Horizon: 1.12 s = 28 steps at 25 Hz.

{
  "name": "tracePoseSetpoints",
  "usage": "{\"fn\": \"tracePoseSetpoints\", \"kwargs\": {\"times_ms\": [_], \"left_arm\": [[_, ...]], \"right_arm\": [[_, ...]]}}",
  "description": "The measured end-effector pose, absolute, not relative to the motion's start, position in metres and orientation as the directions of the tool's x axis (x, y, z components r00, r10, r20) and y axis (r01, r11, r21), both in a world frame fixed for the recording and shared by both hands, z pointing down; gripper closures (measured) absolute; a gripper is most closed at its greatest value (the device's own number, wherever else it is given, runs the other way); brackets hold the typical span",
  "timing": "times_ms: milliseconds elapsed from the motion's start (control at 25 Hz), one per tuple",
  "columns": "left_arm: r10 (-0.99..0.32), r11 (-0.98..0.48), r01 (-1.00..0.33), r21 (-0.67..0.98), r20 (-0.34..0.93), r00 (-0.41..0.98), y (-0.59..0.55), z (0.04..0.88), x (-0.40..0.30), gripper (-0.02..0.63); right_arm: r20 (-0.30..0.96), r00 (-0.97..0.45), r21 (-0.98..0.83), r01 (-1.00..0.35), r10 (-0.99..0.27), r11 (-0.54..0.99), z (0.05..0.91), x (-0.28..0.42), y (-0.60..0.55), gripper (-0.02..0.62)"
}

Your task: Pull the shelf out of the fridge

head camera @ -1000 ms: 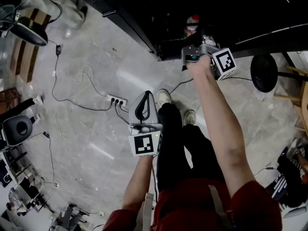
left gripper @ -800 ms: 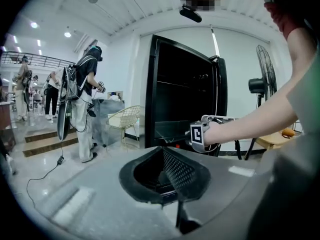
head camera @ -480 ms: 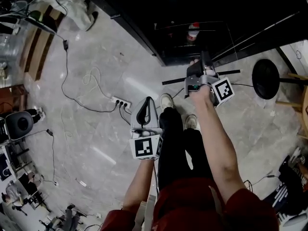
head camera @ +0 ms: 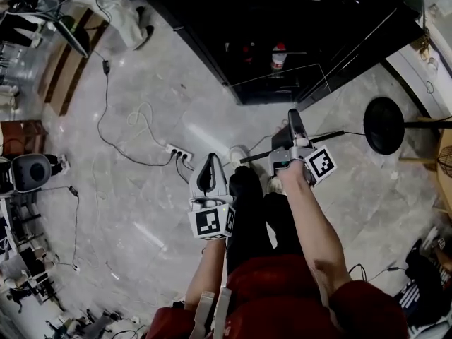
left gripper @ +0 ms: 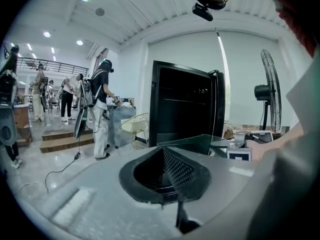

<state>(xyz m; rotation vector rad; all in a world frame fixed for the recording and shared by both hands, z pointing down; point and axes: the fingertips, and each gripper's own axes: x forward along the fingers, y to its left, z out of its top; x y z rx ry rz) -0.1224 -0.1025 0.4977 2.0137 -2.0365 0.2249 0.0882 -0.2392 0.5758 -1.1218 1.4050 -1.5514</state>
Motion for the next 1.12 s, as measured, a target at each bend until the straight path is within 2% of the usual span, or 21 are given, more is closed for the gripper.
{"fn": "tracePoseSetpoints", "kwargs": {"times_ms": [160,280,640,880,1120], "left_arm": [[-0.955,0.066,-0.996,0.064,0.292,-0.045,-0.083,0.477,-0.122,0.607],[-0.958,0.071,-0.997,0.043,0.281,-0.056,-0.069,0.456,-0.128,0.607],[-0.962,0.117,-0.993,-0.003,0.250,-0.114,-0.040,0.391,-0.190,0.607],[-0.960,0.118,-0.993,-0.022,0.254,-0.120,-0.034,0.351,-0.217,0.607],[-0.978,0.088,-0.995,-0.045,0.186,-0.095,-0.031,0.301,-0.229,0.607]], "right_arm": [[0.144,-0.374,-0.989,-0.041,-0.916,-0.139,0.558,0.095,-0.211,0.588],[0.165,-0.349,-0.986,-0.065,-0.923,-0.151,0.543,0.105,-0.192,0.588],[0.189,-0.337,-0.981,-0.032,-0.922,-0.190,0.477,0.096,-0.156,0.588],[0.189,-0.388,-0.982,-0.059,-0.902,-0.180,0.431,0.069,-0.141,0.587],[0.130,-0.441,-0.991,-0.052,-0.888,-0.120,0.375,0.038,-0.127,0.587]]}}
